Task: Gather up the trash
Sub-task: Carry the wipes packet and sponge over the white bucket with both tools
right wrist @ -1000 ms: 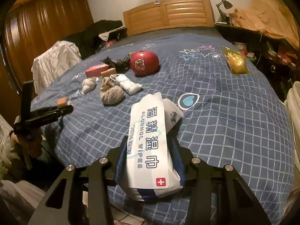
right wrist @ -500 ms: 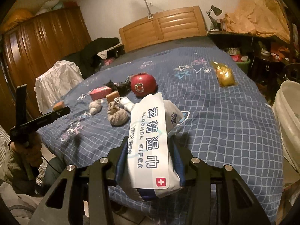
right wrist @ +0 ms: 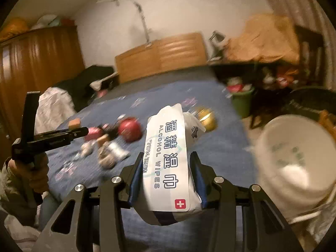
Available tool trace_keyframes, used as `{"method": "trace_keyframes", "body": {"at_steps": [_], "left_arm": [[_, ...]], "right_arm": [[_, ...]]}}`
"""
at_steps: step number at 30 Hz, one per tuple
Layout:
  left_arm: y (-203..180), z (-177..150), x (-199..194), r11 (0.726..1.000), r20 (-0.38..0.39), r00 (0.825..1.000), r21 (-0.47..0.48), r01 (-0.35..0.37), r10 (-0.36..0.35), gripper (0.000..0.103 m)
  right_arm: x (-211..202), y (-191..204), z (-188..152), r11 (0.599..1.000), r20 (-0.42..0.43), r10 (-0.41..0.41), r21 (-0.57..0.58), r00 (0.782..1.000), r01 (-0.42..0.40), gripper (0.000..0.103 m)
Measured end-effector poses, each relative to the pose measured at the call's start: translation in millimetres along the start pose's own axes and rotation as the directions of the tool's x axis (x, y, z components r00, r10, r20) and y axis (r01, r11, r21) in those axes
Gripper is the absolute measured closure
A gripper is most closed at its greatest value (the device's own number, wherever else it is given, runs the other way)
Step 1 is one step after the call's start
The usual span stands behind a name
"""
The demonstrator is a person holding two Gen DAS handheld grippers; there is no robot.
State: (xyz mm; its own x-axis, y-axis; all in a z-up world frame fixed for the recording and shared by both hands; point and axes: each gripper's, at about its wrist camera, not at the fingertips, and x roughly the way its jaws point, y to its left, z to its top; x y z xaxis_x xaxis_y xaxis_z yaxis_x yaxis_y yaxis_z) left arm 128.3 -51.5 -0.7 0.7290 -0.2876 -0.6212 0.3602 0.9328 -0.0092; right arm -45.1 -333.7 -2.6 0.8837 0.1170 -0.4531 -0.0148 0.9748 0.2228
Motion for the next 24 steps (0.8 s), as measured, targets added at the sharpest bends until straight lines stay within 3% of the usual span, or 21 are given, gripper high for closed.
{"method": "trace_keyframes", "body": {"at_steps": [6,15,17,24], "left_arm": [[-85.1,53.3,10.8,0.991,0.068,0.994,0.111,0.08,-0.088,0.059],[-220.8,105.7,32.1,0.936,0.097,0.963,0.276,0.217,-0.251,0.059],[-249.2,111.1,38.4,0.92,0.096,0.956,0.314,0.235,-0.277,0.059],[-319.0,114.0,63.3,0.871,0.056,0.941,0.398,0.286,-0.335,0.059]], "right_arm": [[-50.2,-58.7,35.7,0.985,0.084,-0.17,0.018,0.982,0.169,0.058],[-112.3,-168.3,68.1,0.914,0.078,-0.394,0.135,0.916,0.382,0.058],[-119.7,-189.4,71.4,0.898,0.064,-0.424,0.162,0.904,0.409,0.058],[-119.9,-239.3,73.8,0.873,0.021,-0.45,0.22,0.893,0.435,0.058]]}}
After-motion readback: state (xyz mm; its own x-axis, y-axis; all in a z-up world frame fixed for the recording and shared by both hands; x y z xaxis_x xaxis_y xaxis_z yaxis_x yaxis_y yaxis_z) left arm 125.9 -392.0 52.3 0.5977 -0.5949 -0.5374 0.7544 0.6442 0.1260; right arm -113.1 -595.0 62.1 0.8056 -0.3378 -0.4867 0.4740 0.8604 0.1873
